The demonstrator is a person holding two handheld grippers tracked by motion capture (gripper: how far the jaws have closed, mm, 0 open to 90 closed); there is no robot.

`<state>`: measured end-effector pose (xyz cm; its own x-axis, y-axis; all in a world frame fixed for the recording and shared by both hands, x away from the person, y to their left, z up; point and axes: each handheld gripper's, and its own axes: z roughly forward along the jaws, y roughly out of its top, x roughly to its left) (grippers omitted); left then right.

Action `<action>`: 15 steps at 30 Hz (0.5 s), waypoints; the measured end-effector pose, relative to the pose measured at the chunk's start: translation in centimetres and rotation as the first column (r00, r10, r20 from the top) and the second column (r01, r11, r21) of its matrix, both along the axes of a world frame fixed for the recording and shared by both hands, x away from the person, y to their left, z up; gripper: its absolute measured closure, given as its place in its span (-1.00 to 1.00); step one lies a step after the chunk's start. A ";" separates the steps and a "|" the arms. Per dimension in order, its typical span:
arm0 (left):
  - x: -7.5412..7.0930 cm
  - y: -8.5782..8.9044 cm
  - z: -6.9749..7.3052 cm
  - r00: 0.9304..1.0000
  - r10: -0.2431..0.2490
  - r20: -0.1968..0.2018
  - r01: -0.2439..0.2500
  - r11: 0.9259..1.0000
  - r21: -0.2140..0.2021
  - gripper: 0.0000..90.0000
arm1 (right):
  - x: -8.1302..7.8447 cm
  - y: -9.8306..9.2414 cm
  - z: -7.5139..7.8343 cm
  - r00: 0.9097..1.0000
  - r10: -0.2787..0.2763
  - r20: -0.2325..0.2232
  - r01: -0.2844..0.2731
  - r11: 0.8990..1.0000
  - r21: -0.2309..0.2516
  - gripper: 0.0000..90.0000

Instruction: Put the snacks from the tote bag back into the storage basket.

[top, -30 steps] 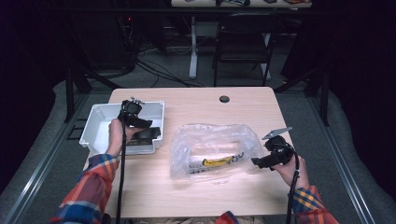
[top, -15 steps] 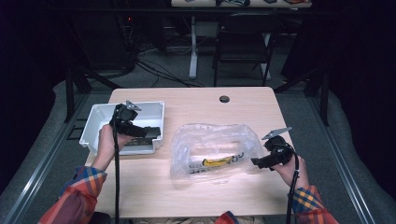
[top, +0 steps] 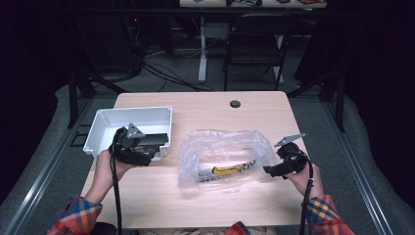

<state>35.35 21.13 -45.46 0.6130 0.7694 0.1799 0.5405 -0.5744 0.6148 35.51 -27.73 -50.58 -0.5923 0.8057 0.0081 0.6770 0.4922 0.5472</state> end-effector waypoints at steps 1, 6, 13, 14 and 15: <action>-0.3 0.1 -0.2 1.000 0.000 -0.002 0.000 1.000 -0.004 -0.65 | 0.0 0.0 0.0 1.000 0.003 0.000 -0.003 1.000 0.001 -0.67; -1.6 0.3 -1.5 1.000 -0.008 -0.029 0.008 1.000 0.004 -0.65 | 0.0 0.0 0.0 1.000 -0.001 0.000 0.001 1.000 -0.004 -0.67; -3.1 0.4 -3.4 0.998 -0.016 -0.064 0.016 1.000 -0.007 -0.65 | 0.0 -0.1 -0.1 1.000 -0.001 0.000 0.001 1.000 -0.004 -0.67; -3.2 0.3 -3.6 0.997 -0.018 -0.070 0.017 1.000 -0.004 -0.66 | 0.0 -0.1 -0.1 1.000 -0.002 0.000 0.002 1.000 -0.005 -0.67; -3.3 0.3 -3.8 0.997 -0.023 -0.072 0.023 1.000 -0.002 -0.66 | 0.0 -0.1 -0.1 1.000 -0.001 0.000 0.001 1.000 -0.006 -0.67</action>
